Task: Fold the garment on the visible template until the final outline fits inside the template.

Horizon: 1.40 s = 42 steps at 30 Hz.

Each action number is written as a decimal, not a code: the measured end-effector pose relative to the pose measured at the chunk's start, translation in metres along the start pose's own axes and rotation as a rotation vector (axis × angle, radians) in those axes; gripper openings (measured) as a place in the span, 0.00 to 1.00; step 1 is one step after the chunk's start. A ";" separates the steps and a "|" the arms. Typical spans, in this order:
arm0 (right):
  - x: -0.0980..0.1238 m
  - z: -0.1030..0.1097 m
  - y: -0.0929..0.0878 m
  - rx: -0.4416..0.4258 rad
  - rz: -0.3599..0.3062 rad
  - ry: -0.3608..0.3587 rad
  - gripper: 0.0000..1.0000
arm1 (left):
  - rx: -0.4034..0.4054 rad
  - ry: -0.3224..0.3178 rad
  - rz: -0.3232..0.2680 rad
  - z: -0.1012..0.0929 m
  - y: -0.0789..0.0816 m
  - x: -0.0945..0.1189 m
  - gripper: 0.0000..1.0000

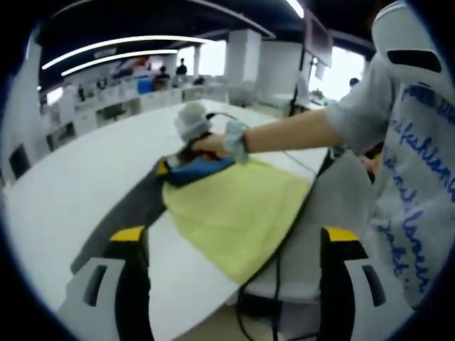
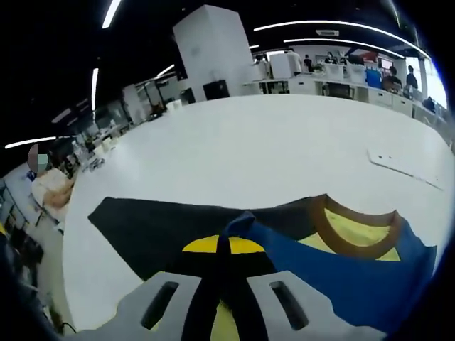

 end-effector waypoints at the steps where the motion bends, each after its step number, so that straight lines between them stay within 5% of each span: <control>1: -0.003 -0.002 0.000 -0.003 0.007 0.001 0.02 | 0.003 0.002 -0.001 0.000 0.000 0.000 0.95; 21: -0.003 0.027 -0.024 0.102 0.058 0.069 0.03 | 0.000 0.028 -0.017 0.004 0.001 0.007 0.96; 34: 0.002 0.047 -0.035 0.103 0.100 0.163 0.25 | -0.011 0.036 -0.034 0.003 0.002 0.012 0.96; 39: 0.011 0.050 -0.024 0.090 0.047 0.176 0.28 | -0.011 0.039 -0.043 0.002 0.003 0.014 0.96; 42: 0.017 0.055 -0.022 0.091 0.040 0.181 0.38 | -0.017 0.042 -0.045 0.002 0.003 0.015 0.96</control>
Point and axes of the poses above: the point that each gripper's makers call its tool centre point, and the gripper's own axes: x roughly backward along the fingers, z roughly to its left, y roughly out of its top, the point moved 1 cm from there along x, roughly backward along the fingers, and after that the axes turned 1 degree about z, right-handed, at the moved point
